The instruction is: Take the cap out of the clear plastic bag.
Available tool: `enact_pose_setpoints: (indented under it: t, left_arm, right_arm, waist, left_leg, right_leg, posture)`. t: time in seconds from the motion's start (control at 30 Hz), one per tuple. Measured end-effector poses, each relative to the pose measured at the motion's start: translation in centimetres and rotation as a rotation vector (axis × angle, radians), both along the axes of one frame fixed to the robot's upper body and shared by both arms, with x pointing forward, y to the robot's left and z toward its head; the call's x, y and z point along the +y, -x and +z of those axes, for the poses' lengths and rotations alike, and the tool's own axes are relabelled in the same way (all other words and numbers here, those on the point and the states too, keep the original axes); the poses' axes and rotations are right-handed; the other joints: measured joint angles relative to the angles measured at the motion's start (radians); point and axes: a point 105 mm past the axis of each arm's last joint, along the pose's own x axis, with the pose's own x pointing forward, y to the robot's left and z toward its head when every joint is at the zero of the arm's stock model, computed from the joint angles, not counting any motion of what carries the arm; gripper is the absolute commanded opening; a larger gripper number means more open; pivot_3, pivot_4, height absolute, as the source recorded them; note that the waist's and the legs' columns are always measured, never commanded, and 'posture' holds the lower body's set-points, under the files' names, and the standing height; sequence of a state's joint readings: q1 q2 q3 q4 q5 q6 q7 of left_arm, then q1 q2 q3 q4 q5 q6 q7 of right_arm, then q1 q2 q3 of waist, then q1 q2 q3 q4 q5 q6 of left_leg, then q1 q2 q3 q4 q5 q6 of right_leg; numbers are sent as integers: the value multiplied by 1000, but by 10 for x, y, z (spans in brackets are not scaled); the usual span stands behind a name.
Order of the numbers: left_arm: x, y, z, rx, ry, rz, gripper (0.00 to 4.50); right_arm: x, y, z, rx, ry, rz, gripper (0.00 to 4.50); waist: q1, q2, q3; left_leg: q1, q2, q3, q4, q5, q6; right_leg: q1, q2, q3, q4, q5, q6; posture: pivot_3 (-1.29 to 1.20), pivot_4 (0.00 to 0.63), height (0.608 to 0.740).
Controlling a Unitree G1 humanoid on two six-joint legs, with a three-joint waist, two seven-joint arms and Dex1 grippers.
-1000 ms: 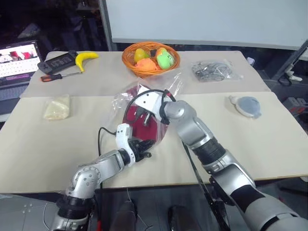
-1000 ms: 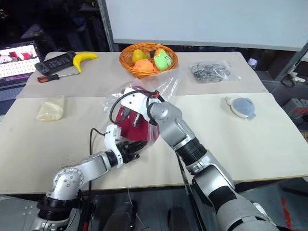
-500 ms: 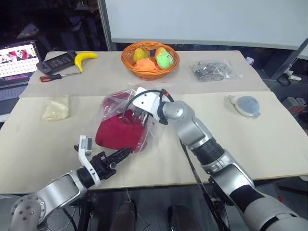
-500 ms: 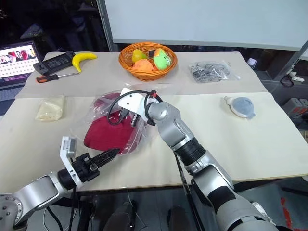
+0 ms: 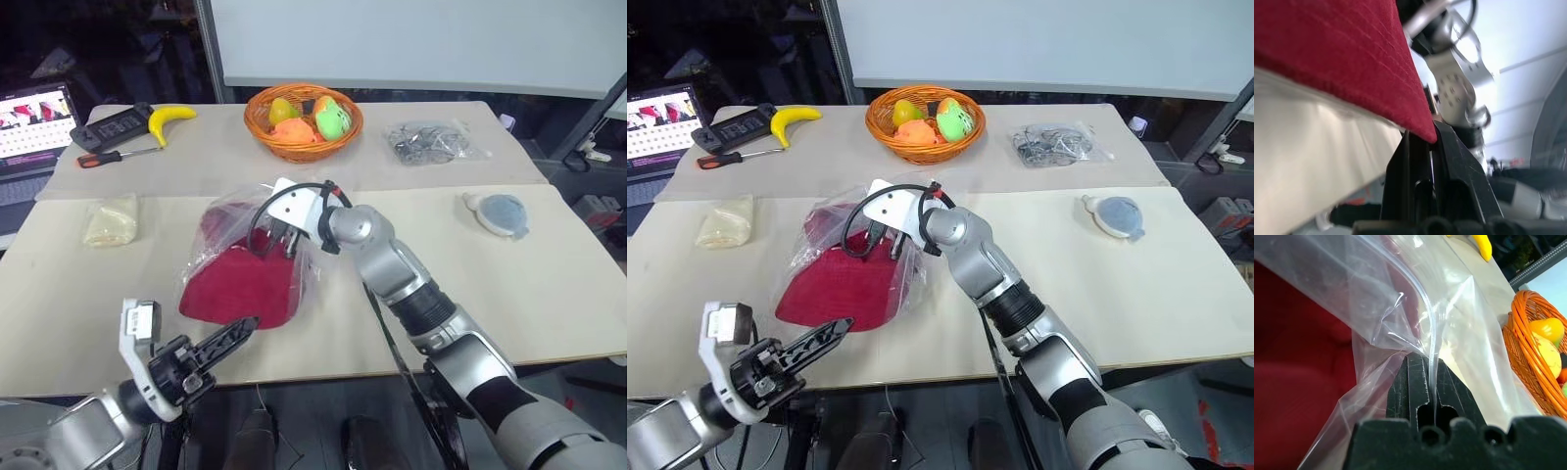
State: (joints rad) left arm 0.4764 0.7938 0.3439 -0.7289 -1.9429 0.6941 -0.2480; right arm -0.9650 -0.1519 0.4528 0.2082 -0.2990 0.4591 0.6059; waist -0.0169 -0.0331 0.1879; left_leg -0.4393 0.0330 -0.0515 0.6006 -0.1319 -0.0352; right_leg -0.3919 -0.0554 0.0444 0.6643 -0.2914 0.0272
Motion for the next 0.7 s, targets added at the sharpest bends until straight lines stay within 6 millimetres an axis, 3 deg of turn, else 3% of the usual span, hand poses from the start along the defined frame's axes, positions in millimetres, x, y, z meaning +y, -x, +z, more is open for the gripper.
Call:
enact_pose_setpoints:
  t: [0.23, 0.37, 0.5, 0.6, 0.7]
  left_arm:
    - [-14, -27, 27, -127, 74, 36, 35]
    - [-22, -33, 36, -151, 139, 49, 35]
    - [-15, -14, 24, -122, 73, -6, 35]
    - [-5, 19, 19, -95, -20, -141, 35]
    - [0, 46, 27, -91, -55, -305, 35]
  right_arm:
    - [-15, -10, 6, -14, -20, -59, 0]
    - [-19, -13, 11, -24, -33, -79, 0]
    - [-14, -10, 7, -13, -17, -54, 0]
    - [-5, -5, 2, -2, -6, -14, 0]
    - [-7, -8, -2, 7, 5, -27, 0]
  waist:
    - [8, 0, 0]
    - [0, 0, 0]
    - [-24, 0, 0]
    - [-27, 1, 1]
    - [-21, 2, 1]
  left_leg:
    - [0, 0, 0, 1, 0, 0]
    - [0, 0, 0, 0, 0, 0]
    - [0, 1, 0, -3, 0, 0]
    - [0, 1, 0, -4, 0, 0]
    - [1, 1, 0, -4, 1, 0]
  right_leg:
    - [2, 0, -1, 0, 0, 1]
    - [1, 1, 0, 0, 0, 1]
    - [-2, 2, 1, 1, -1, -1]
    - [-3, 2, 1, 2, -1, -2]
    - [-1, 1, -2, 0, -1, -2]
  posture:
    - [0, 150, 740]
    - [0, 150, 740]
    - [0, 150, 740]
    - [0, 150, 740]
    - [0, 150, 740]
